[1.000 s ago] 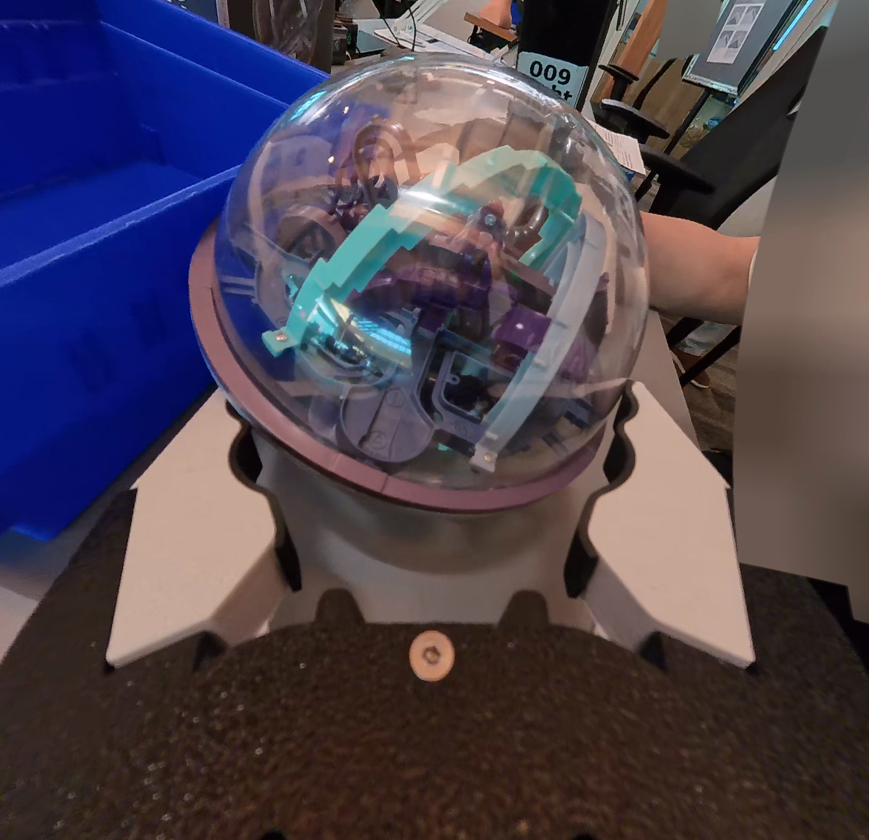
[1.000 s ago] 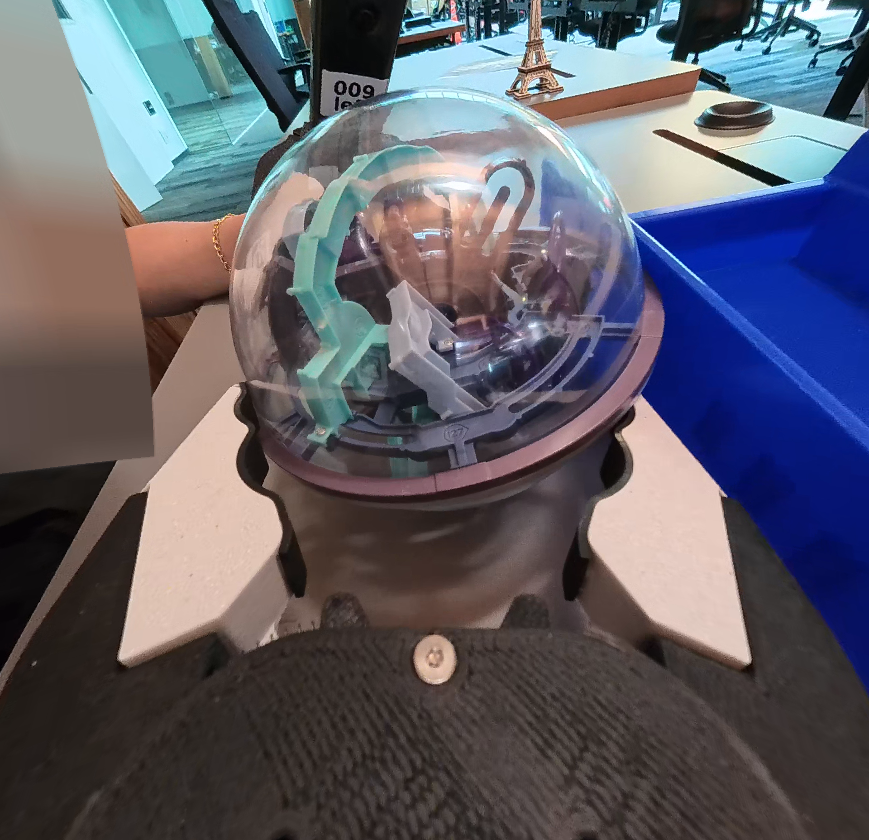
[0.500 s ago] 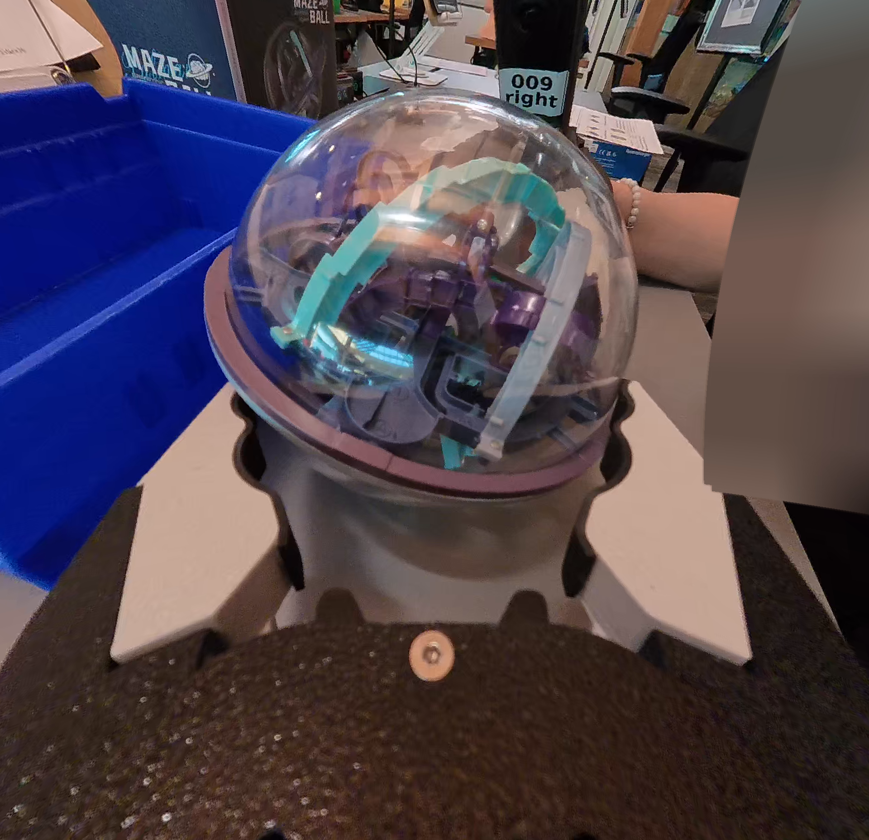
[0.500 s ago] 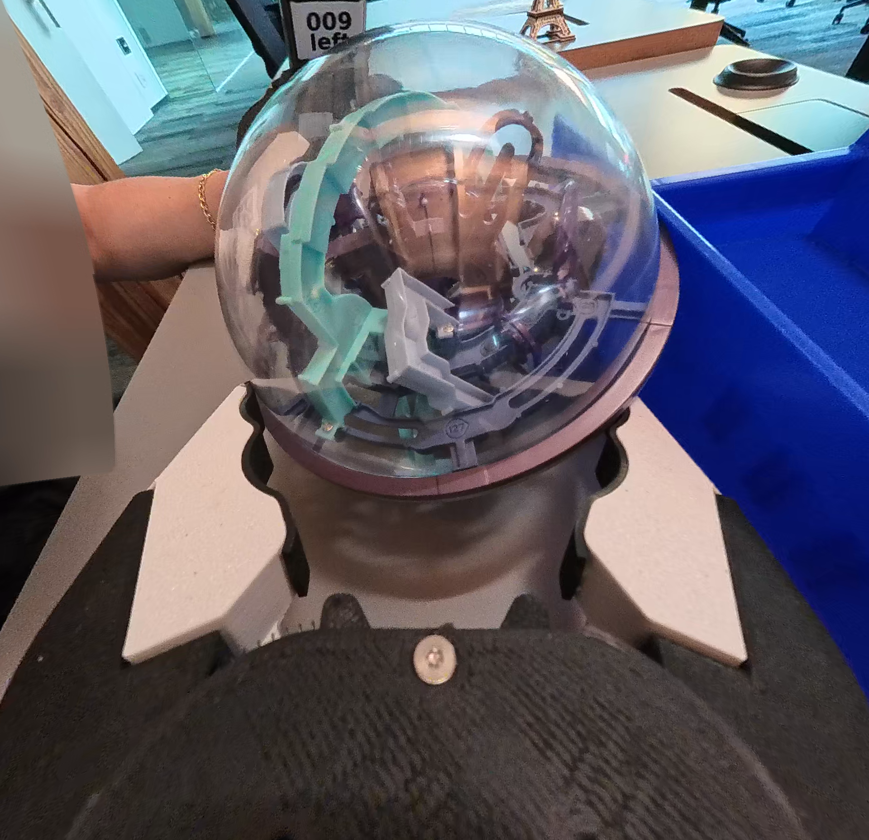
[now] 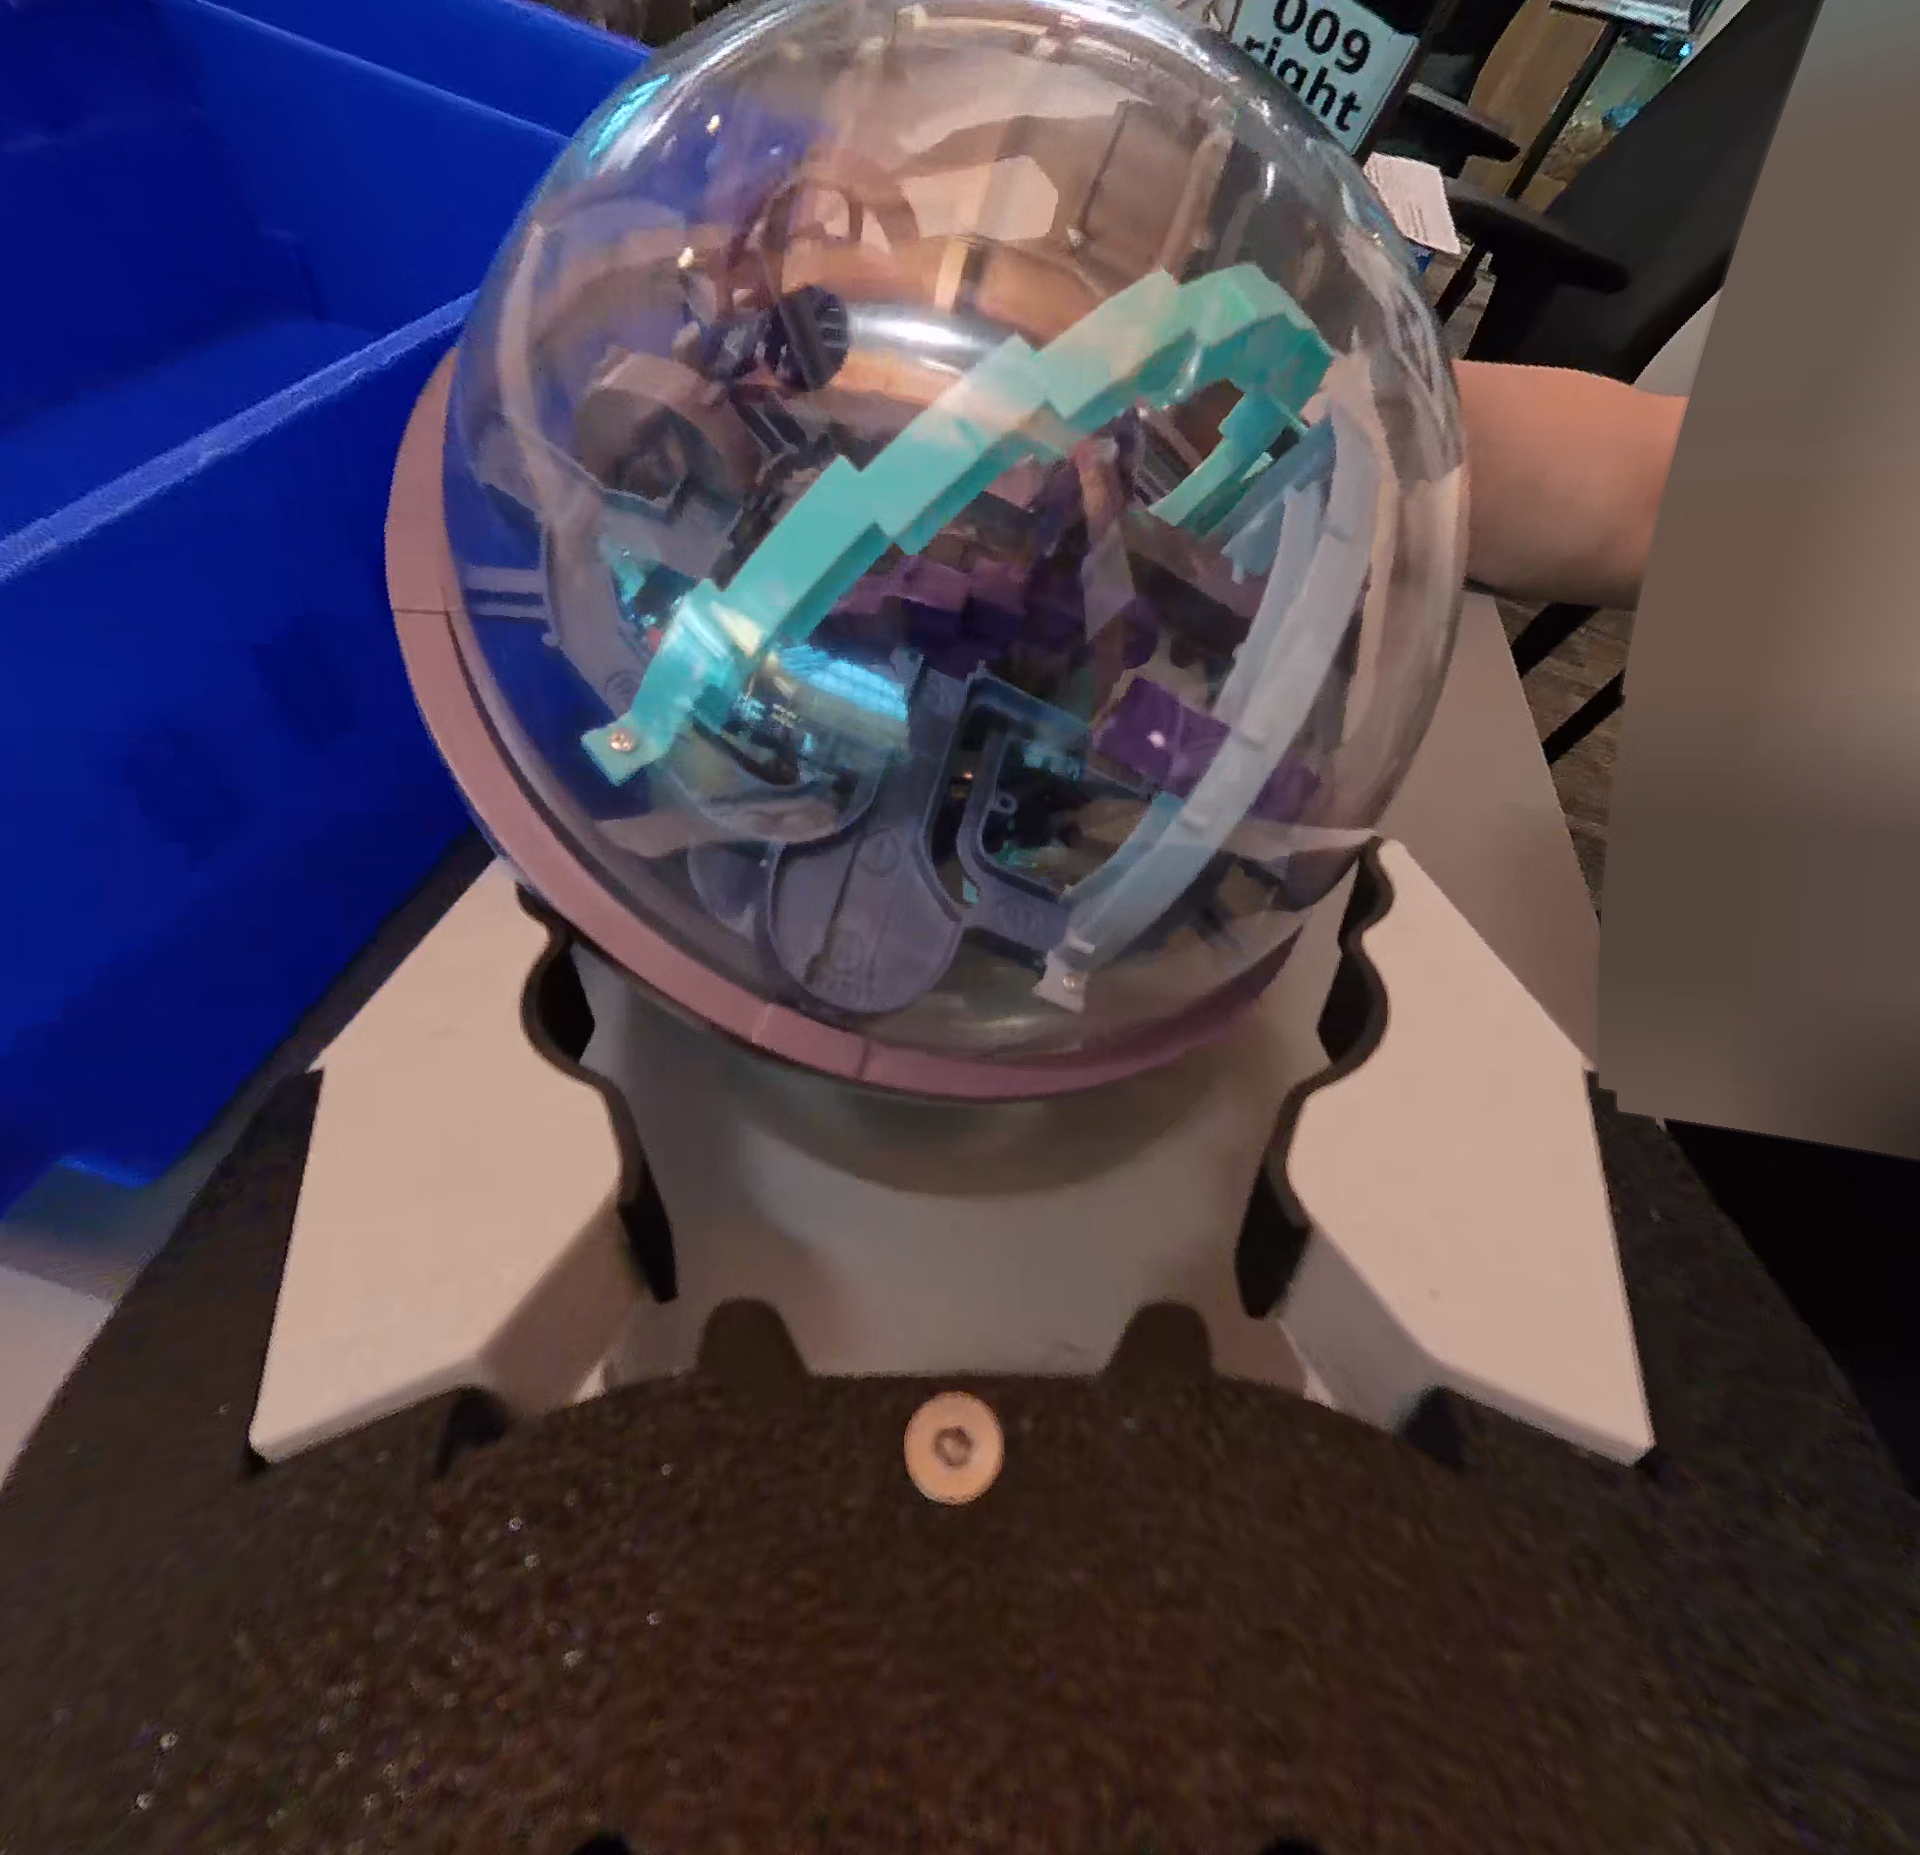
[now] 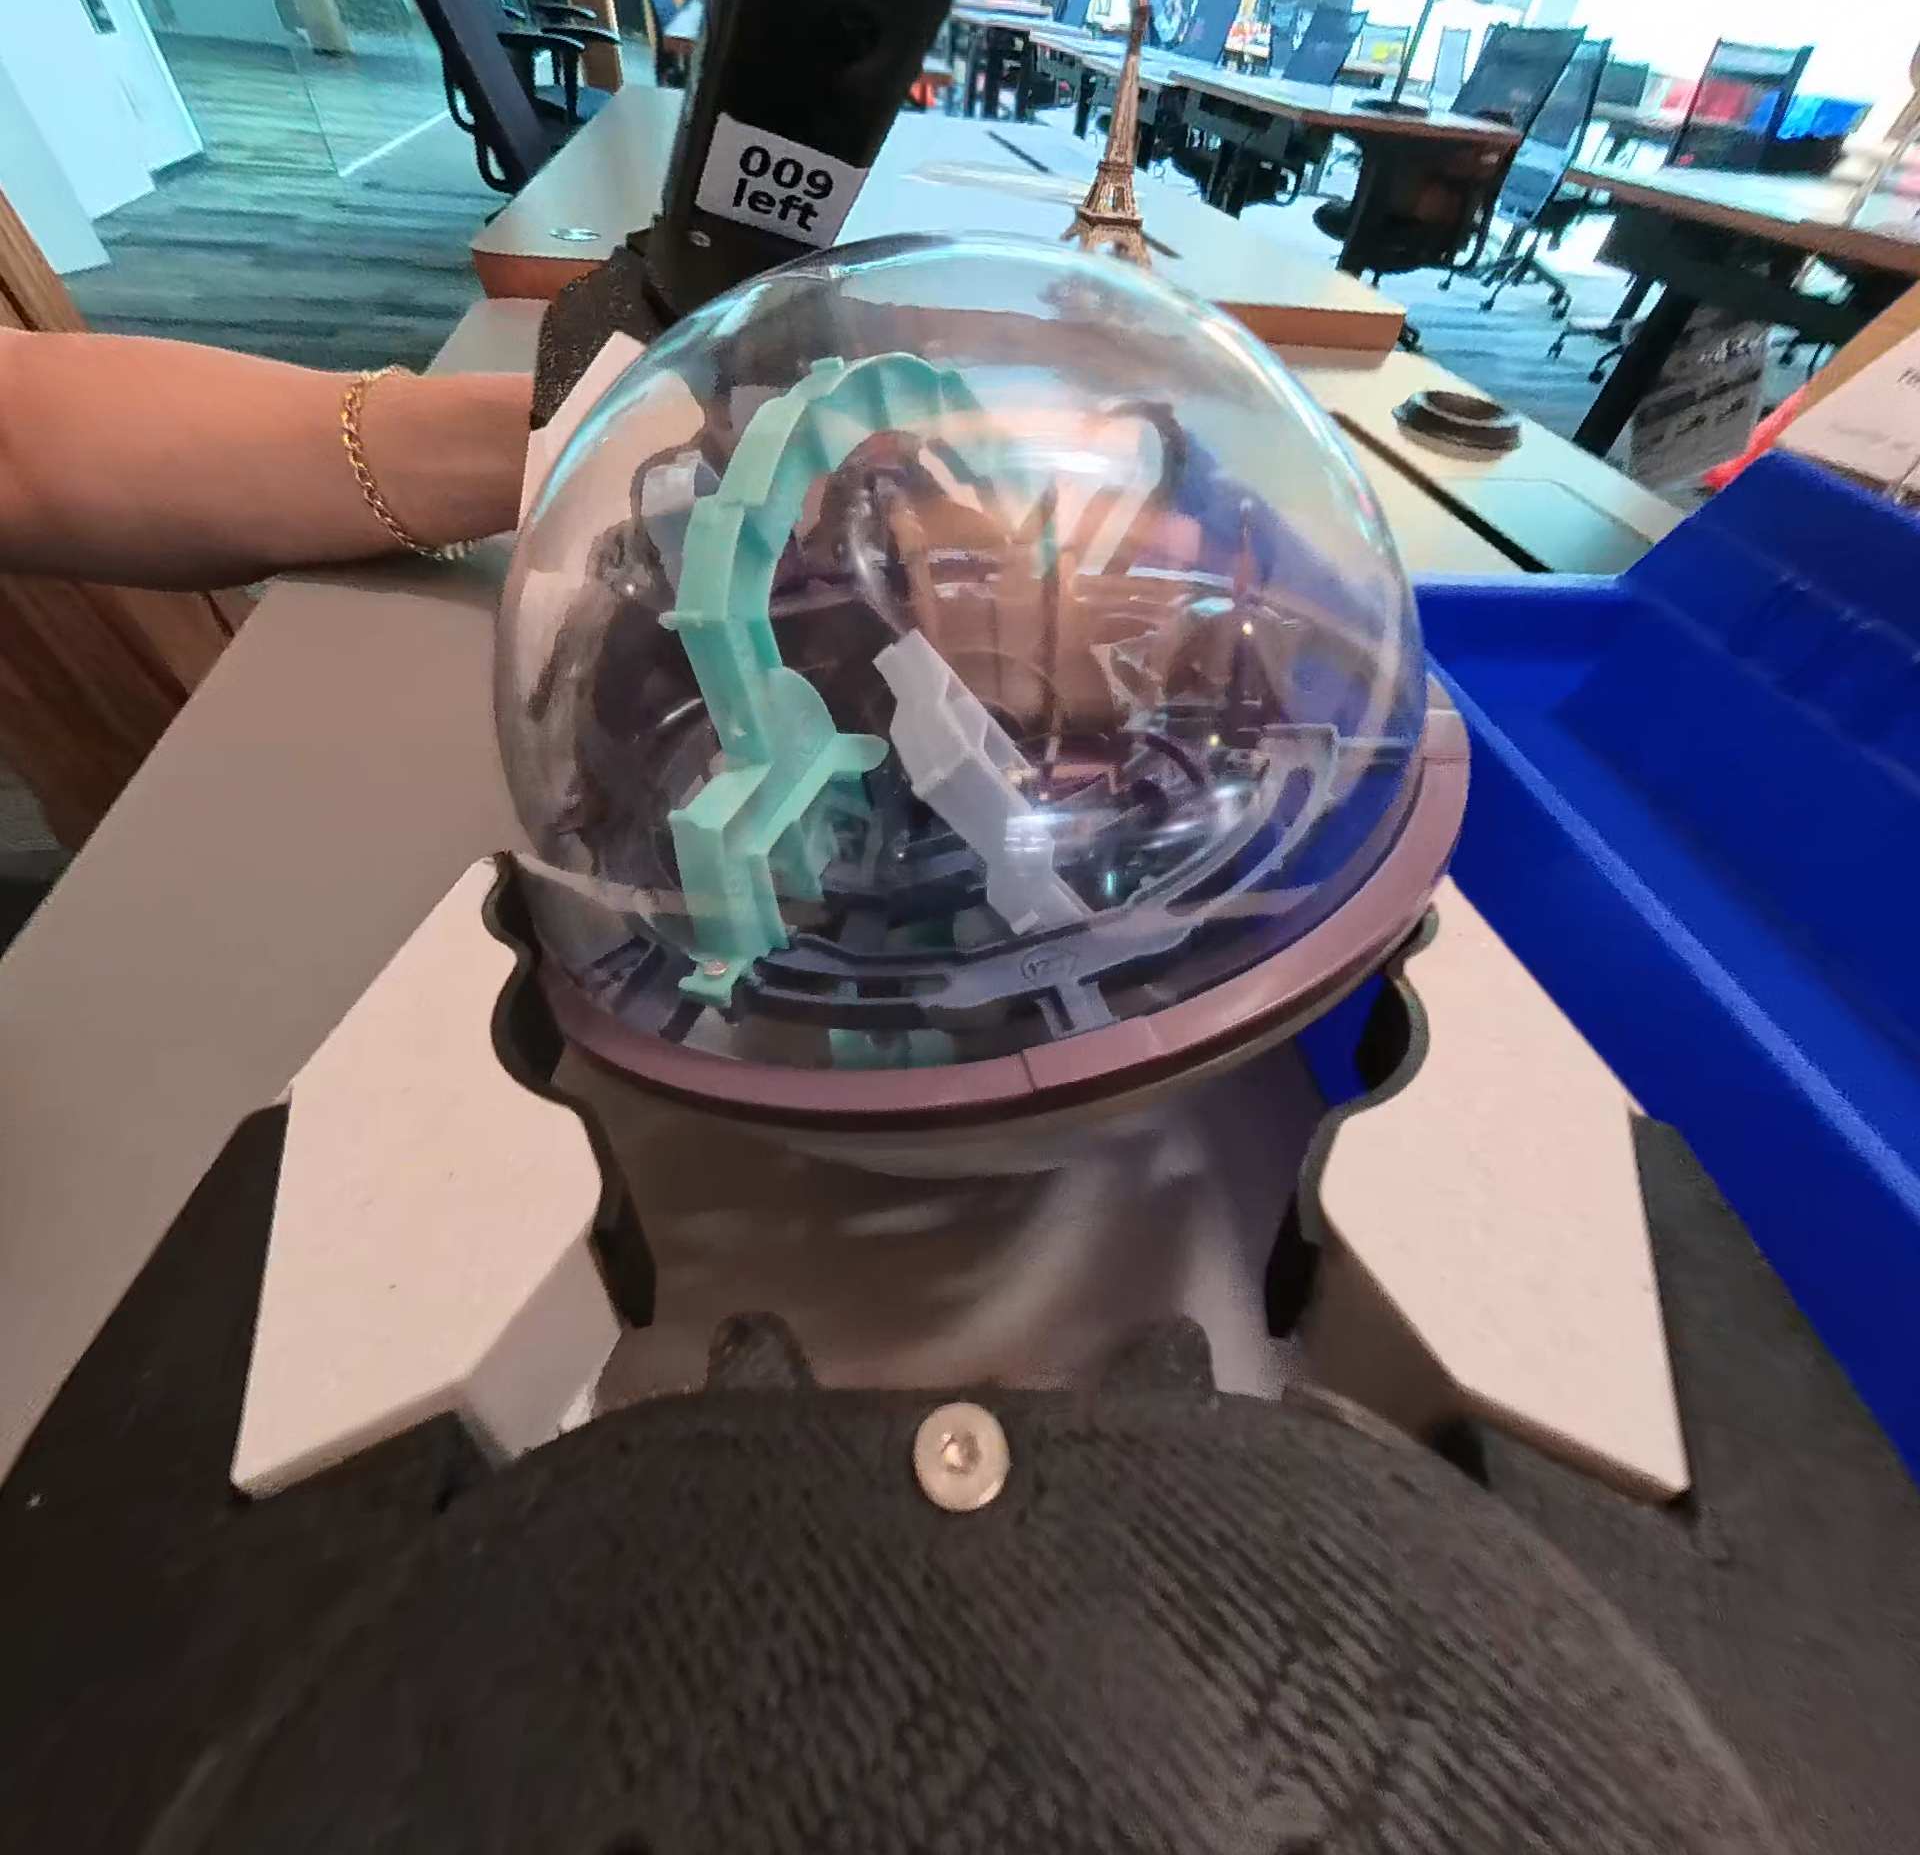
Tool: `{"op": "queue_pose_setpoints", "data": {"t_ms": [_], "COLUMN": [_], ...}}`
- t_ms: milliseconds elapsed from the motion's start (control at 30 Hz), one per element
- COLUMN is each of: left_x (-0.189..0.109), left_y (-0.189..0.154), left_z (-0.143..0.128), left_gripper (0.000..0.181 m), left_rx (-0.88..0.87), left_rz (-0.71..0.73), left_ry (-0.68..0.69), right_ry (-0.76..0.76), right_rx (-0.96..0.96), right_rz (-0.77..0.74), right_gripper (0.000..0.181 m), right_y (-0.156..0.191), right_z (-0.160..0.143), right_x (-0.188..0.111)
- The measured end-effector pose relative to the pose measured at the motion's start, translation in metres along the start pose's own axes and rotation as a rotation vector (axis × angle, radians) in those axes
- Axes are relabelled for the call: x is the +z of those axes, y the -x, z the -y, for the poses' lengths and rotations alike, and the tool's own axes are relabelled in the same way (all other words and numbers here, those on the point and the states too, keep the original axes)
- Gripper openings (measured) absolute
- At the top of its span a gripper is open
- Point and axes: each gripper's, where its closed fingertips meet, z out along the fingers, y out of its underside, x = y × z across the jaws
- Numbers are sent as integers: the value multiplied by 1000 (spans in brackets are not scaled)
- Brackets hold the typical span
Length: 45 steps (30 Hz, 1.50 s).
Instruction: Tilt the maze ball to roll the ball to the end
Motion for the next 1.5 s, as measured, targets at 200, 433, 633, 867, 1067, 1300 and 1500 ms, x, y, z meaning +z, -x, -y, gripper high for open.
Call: {"op": "queue_pose_setpoints", "data": {"t_ms": [200, 433, 633, 867, 1067, 1300, 1500], "left_x": [1, -4, -4, -4, -5, -5, -4], "left_y": [0, 7, 6, -3, -2, 4, 1], "left_z": [-1, 15, 17, 10, 11, 16, 13], "left_gripper": [140, 144, 143, 138, 139, 141, 140], "left_rx": [25, 140, 186, 63, 113, 276, 140], "left_rz": [12, 99, 106, -18, 5, 123, 25], "left_ry": [6, -96, -110, -73, -77, -107, -89], "right_ry": [59, 94, 98, 70, 47, 26, -6], "right_rx": [-142, -97, -116, -289, -378, -373, -362], "right_rz": [-48, -39, -32, -94, -124, -134, -144], "right_gripper": [157, 146, 143, 158, 157, 150, 158], "right_y": [0, -4, -3, 2, 2, 0, 1], "right_z": [-2, -10, -10, -1, 0, 4, 7], "right_x": [0, -1, -4, 0, 1, 0, 4]}}
